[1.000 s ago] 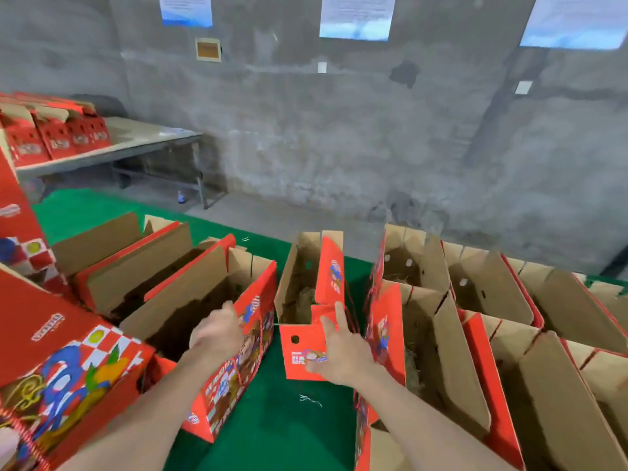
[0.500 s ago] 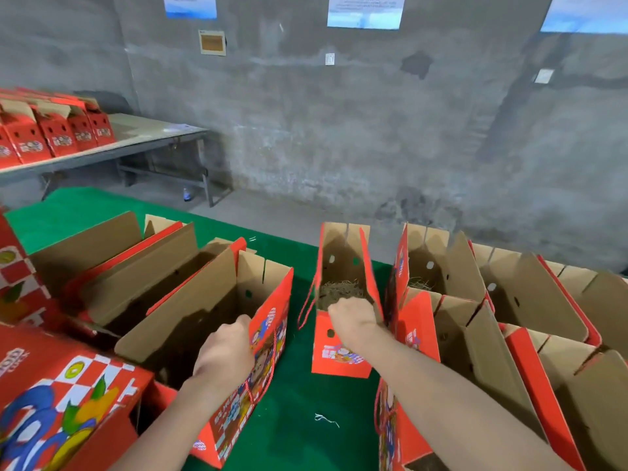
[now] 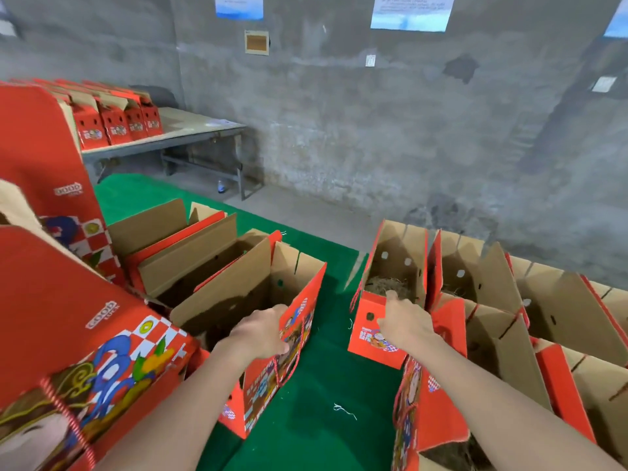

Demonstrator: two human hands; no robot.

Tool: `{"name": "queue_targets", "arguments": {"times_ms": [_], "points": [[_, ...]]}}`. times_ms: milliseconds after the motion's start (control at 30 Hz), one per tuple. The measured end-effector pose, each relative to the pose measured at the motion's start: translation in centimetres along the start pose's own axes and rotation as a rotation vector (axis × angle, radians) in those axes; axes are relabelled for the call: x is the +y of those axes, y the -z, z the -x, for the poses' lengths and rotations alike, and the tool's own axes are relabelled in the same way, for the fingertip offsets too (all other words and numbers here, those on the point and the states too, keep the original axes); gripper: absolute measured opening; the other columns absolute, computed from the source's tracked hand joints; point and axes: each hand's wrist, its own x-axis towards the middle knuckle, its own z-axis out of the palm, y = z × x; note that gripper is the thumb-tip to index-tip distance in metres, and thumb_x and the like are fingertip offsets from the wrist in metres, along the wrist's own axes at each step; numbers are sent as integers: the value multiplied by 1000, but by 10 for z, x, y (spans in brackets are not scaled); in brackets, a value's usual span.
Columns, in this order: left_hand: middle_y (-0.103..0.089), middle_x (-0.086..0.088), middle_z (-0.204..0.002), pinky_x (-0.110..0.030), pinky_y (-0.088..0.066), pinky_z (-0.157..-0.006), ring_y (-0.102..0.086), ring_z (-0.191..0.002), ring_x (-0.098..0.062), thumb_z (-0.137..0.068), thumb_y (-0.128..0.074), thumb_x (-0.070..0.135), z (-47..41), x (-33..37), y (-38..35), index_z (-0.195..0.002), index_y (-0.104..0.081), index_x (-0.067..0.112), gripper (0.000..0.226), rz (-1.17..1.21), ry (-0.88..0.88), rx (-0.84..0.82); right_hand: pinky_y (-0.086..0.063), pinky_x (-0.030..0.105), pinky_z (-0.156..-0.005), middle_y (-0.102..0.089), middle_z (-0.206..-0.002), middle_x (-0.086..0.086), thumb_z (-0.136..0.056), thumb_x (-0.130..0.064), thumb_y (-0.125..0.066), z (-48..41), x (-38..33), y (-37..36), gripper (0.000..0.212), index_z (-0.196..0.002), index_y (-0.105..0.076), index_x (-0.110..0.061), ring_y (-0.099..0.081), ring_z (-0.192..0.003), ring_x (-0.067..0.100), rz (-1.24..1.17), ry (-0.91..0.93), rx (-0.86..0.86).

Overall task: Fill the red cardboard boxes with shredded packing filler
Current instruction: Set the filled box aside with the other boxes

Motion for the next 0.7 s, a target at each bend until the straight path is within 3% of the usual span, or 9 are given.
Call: {"name": "queue_targets", "arguments": {"times_ms": [133, 267, 333, 400, 433, 500, 600, 667, 700], "points": [[-65, -10, -108, -35, -55, -79, -65, -94, -27, -87, -54, 17, 24, 14, -5, -111, -58, 9, 25, -79, 39, 143, -49, 37, -84, -63, -115, 11, -90, -38, -51, 48, 5, 18, 43, -125, -48, -13, -61, -104, 30, -156, 58, -64], [-61, -10, -111, -35, -49, -79, -61, -104, -30, -85, -49, 9, 70, 52, -21, -107, -54, 8, 23, -303, -57, 234, -57, 39, -65, -64, -104, 20, -92, -46, -46, 97, 6, 36, 58, -129, -44, -2, -69, -71, 33, -816, -79, -337], [-61, -9, -112, -36, -48, -80, -61, -105, -30, -86, -48, 7, 97, 75, -35, -108, -50, 9, 23, -400, -176, 267, -57, 38, -57, -57, -113, 22, -88, -58, -44, 117, 1, 42, 68, -137, -36, -11, -69, -70, 35, -1102, -191, -523], [-63, -10, -110, -36, -47, -75, -61, -102, -30, -86, -49, 7, 126, 93, -53, -111, -46, 9, 26, -458, -296, 259, -56, 38, -57, -58, -112, 22, -84, -65, -46, 129, -6, 41, 65, -128, -40, -18, -69, -75, 36, -1264, -250, -573], [-63, -10, -109, -36, -45, -72, -62, -101, -30, -85, -50, 7, 139, 98, -62, -114, -45, 10, 29, -478, -339, 244, -57, 39, -59, -59, -112, 21, -84, -62, -49, 133, -9, 38, 62, -123, -43, -15, -68, -80, 35, -1312, -286, -535], [-64, -10, -111, -36, -45, -73, -62, -101, -31, -87, -49, 11, 161, 96, -76, -124, -44, 12, 37, -409, -439, 256, -57, 40, -60, -60, -107, 20, -90, -33, -56, 144, -9, 35, 44, -121, -48, -3, -66, -83, 34, -1332, -354, -406], [-59, -10, -126, -38, -45, -96, -57, -114, -28, -89, -58, 23, 180, 72, -54, -124, -60, 14, 37, -13, -663, 600, -55, 35, -53, -64, -92, 20, -89, -2, -40, 165, 5, 27, 28, -110, -58, 4, -65, -72, 31, -1242, -365, -309], [-50, -16, -135, -47, -38, -103, -48, -123, -33, -82, -69, 23, 178, 53, -18, -126, -57, 8, 48, 82, -556, 871, -52, 30, -50, -66, -94, 19, -88, 0, -38, 179, 12, 31, 29, -107, -59, 0, -65, -74, 28, -1183, -306, -282], [-43, -17, -140, -49, -34, -106, -41, -128, -35, -81, -69, 27, 177, 45, 2, -132, -50, 7, 58, 85, -433, 873, -50, 28, -48, -66, -91, 17, -86, 1, -40, 185, 14, 37, 27, -103, -61, -3, -65, -71, 25, -1172, -261, -259]]}}
